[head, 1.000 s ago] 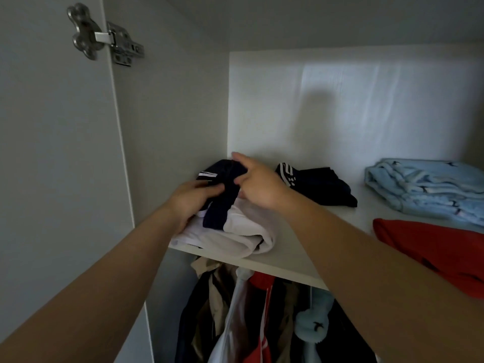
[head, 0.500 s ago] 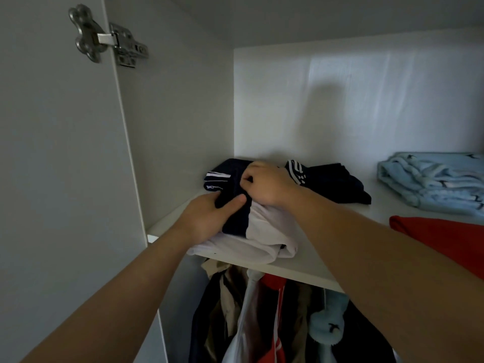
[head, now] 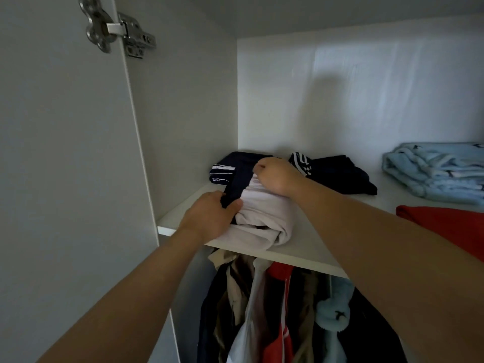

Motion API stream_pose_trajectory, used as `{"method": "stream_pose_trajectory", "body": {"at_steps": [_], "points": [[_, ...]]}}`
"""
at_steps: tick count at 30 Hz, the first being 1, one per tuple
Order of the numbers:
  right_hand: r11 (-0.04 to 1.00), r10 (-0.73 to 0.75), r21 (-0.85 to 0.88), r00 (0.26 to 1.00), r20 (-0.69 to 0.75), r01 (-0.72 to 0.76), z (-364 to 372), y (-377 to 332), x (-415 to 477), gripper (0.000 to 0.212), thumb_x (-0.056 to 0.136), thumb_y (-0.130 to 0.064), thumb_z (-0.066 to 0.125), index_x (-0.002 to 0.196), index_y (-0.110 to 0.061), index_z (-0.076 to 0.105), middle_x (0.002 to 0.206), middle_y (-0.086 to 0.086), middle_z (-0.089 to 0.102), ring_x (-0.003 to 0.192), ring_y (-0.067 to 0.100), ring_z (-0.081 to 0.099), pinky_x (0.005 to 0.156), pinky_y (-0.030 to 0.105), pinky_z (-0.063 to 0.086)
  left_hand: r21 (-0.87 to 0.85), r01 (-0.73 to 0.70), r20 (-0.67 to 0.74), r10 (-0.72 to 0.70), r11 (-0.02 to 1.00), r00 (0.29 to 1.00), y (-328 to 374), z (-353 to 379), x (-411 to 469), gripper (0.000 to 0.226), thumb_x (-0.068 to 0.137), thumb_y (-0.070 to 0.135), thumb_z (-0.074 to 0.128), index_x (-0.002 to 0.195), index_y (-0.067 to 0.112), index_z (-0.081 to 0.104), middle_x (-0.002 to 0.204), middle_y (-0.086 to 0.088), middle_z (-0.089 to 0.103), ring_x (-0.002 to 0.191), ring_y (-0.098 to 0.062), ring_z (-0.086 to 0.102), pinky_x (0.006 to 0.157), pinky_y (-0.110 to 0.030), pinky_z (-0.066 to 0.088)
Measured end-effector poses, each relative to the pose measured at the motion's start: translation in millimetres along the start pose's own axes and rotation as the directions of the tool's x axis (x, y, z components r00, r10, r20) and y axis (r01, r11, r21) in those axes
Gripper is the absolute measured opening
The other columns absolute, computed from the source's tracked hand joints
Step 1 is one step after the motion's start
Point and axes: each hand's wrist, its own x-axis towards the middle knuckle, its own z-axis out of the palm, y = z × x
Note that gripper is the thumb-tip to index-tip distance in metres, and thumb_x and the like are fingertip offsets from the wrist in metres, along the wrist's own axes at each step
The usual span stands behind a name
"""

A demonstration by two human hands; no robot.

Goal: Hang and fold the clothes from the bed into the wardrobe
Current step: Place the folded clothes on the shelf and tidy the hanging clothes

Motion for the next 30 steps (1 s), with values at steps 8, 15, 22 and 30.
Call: {"method": "stream_pose_trajectory", "body": {"at_steps": [8,15,22,30], "points": [[0.972,0.177,-0.187,0.967,0.186,-0.142,8.9,-7.0,-11.9,0.065,0.099,-0.058,0.019,0.149,-0.023,0.042,0.158,0.003,0.035,0.143,0.027,0.032,0.118,0.049,0.020,0.366,-0.088,-0.122,0.141,0.927,0.983,27.6,-31.6,0.7,0.046,0.092,0.019,0.051,0.139,0.023,0.053,0.147,-0.006,0.046,0.127,-0.030,0.049,0.107,-0.043,0.039],[0.935,0.148,-0.345,0.976,0.161,-0.085,-9.9,-32.4,-29.5,0.030,0.099,-0.024,0.040,0.100,-0.008,0.066,0.102,0.008,0.066,0.091,0.024,0.062,0.075,0.031,0.048,0.500,-0.037,0.106,-0.019,0.865,0.994,32.6,-32.3,1.6,0.044,0.103,0.047,0.021,0.088,0.021,0.053,0.111,-0.003,0.063,0.103,-0.022,0.056,0.094,-0.040,0.040],[0.902,-0.112,-0.427,0.989,-0.098,0.060,12.2,-32.5,-34.9,0.035,0.093,-0.039,0.046,0.113,-0.017,0.062,0.121,0.005,0.053,0.114,0.027,0.049,0.090,0.037,0.040,0.424,-0.027,0.026,0.018,0.905,0.999,-1.4,-48.8,49.2,0.041,0.103,0.041,0.033,0.119,0.013,0.058,0.125,-0.014,0.061,0.104,-0.029,0.057,0.085,-0.033,0.042],[0.997,0.058,-0.066,0.985,0.161,-0.048,36.1,-50.7,-32.1,0.064,0.105,-0.052,0.016,0.152,-0.012,0.031,0.155,0.015,0.036,0.142,0.033,0.031,0.112,0.040,0.024,0.235,-0.059,0.254,-0.003,0.970,0.967,-2.0,-46.0,71.5,0.049,0.106,0.044,0.031,0.142,0.019,0.052,0.152,-0.005,0.046,0.136,-0.025,0.044,0.115,-0.034,0.029]]}}
